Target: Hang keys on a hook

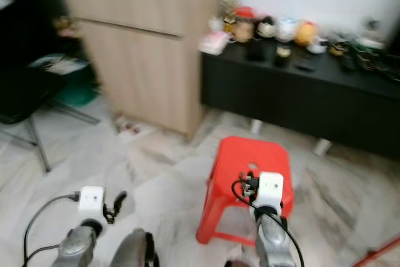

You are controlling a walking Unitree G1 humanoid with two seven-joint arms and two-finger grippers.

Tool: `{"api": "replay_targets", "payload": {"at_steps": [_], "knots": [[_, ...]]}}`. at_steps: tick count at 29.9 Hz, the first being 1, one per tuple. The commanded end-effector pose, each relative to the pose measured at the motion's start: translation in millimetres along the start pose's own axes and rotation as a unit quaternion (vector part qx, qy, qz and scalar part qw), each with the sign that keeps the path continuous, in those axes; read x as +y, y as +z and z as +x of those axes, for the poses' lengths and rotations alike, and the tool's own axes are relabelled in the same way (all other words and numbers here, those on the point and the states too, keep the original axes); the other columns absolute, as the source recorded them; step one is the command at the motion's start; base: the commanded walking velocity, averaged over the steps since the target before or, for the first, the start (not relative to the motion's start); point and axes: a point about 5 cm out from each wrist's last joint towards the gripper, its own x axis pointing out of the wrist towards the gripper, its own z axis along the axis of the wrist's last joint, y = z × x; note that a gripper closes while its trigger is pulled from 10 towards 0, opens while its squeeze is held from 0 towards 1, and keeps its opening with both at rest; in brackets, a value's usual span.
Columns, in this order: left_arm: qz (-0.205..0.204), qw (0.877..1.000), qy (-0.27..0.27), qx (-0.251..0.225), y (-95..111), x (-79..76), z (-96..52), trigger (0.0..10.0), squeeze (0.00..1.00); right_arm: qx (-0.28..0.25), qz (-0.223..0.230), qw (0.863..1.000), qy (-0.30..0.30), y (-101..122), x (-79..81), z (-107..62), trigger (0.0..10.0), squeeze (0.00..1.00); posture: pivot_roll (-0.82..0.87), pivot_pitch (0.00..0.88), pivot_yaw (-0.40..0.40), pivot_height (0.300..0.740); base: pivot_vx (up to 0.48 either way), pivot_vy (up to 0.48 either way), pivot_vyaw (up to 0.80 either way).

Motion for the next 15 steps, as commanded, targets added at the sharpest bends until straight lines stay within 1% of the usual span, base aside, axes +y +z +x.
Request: {"api": "replay_targets", "payload": {"at_steps": [1, 4, 5, 7, 12, 15], "knots": [[0.003, 0.999, 0.007, -0.031, 14.9, 3.2, 6.5, 10.0, 0.0, 0.008, 0.003, 1.0, 0.003, -4.4, 1.9, -2.0, 10.0, 0.0, -0.02, 0.055, -0.024, 0.628, 0.0, 0.0, 0.0], [0.002, 0.998, 0.008, -0.064, 29.8, 3.5, 11.7, 10.0, 0.0, 0.01, 0.005, 1.0, 0.006, -5.0, 3.6, -2.1, 10.0, 0.0, -0.02, 0.055, -0.024, 0.628, 0.0, 0.0, 0.0], [0.002, 0.998, 0.008, -0.064, 29.8, 3.5, 11.7, 10.0, 0.0, 0.01, 0.005, 1.0, 0.006, -5.0, 3.6, -2.1, 10.0, 0.0, -0.02, 0.055, -0.024, 0.628, 0.0, 0.0, 0.0], [0.001, 0.997, 0.003, -0.082, 38.0, 1.9, 14.6, 10.0, 0.0, 0.009, 0.006, 1.0, 0.007, -5.0, 4.4, -2.2, 10.0, 0.0, -0.02, 0.055, -0.024, 0.628, 0.0, 0.0, 0.0], [-0.004, 0.996, -0.002, -0.092, 43.4, 0.6, 16.6, 10.0, 0.0, 0.011, 0.006, 1.0, 0.005, -5.5, 3.8, -2.2, 10.0, 0.0, -0.03, 0.055, -0.023, 0.628, 0.0, 0.0, 0.0], [-0.004, 0.996, -0.003, -0.089, 43.1, 0.2, 17.0, 10.0, 0.0, 0.013, 0.006, 1.0, 0.005, -6.3, 3.2, -2.6, 10.0, 0.0, -0.02, 0.055, -0.023, 0.628, 0.0, 0.0, 0.0]]}}
